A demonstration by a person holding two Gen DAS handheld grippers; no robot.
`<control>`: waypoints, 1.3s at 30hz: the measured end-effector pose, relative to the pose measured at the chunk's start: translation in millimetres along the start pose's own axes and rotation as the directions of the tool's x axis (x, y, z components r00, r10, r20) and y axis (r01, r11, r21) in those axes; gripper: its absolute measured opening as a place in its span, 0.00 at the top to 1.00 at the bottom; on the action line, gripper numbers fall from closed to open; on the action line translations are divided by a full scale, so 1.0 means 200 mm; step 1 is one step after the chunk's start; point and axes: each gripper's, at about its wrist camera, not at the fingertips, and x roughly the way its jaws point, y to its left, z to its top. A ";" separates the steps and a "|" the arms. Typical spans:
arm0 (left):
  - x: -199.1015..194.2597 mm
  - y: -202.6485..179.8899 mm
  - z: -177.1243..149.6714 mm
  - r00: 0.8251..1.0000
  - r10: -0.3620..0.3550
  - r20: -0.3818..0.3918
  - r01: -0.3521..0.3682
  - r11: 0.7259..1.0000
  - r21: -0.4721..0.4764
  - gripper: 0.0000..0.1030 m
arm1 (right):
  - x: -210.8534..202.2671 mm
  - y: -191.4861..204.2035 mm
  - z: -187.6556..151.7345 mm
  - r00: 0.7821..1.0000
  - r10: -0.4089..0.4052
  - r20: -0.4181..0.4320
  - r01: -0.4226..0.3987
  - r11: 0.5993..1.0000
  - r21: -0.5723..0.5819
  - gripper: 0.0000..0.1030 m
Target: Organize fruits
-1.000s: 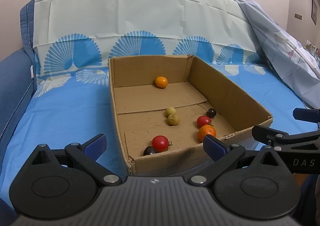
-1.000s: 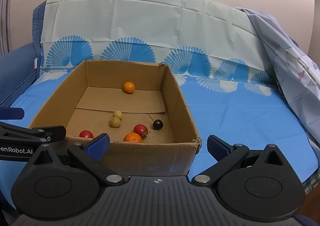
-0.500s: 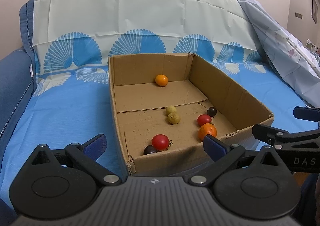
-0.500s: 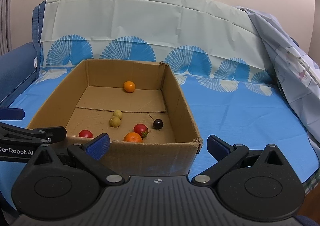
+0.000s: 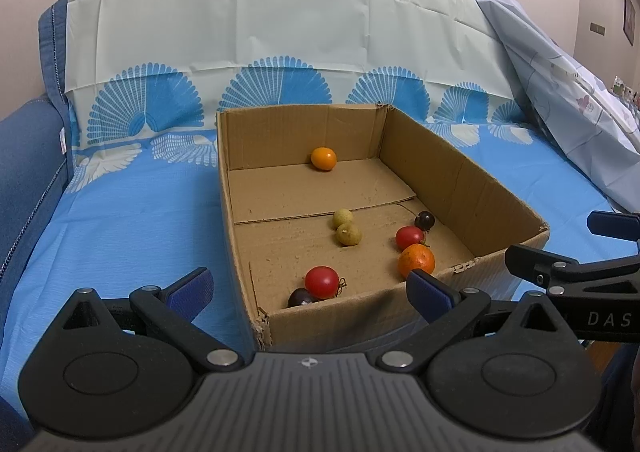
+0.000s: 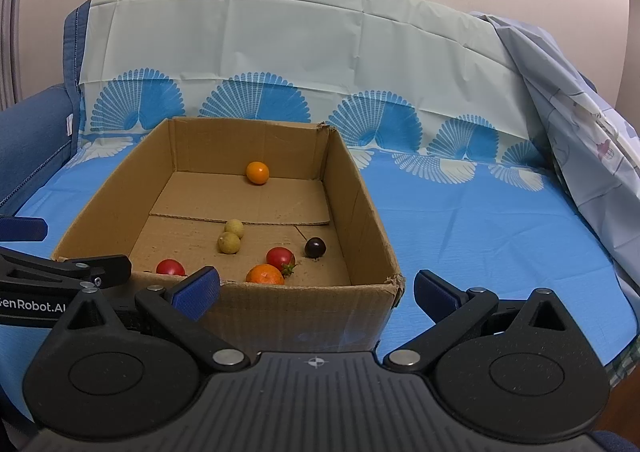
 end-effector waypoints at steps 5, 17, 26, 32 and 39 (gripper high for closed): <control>0.00 0.00 0.00 1.000 0.000 0.000 0.000 1.000 0.000 0.00 | 0.00 0.00 0.00 1.000 -0.001 0.000 0.001 1.000 0.001 0.01; 0.01 0.01 -0.01 1.000 0.001 -0.006 -0.001 1.000 0.003 0.00 | 0.00 0.00 0.00 1.000 -0.003 -0.001 0.003 1.000 0.002 0.01; 0.01 0.01 -0.02 1.000 0.002 -0.005 -0.002 1.000 0.003 0.00 | 0.01 0.00 -0.01 1.000 -0.001 0.000 0.001 1.000 0.003 0.01; 0.01 0.00 -0.01 1.000 0.002 -0.006 -0.002 1.000 0.003 0.00 | 0.00 0.00 0.00 1.000 -0.002 -0.001 0.002 1.000 0.001 0.01; 0.01 0.00 -0.01 1.000 0.003 -0.006 -0.003 1.000 0.005 0.00 | 0.01 0.01 0.00 1.000 -0.002 0.001 0.002 1.000 0.001 0.01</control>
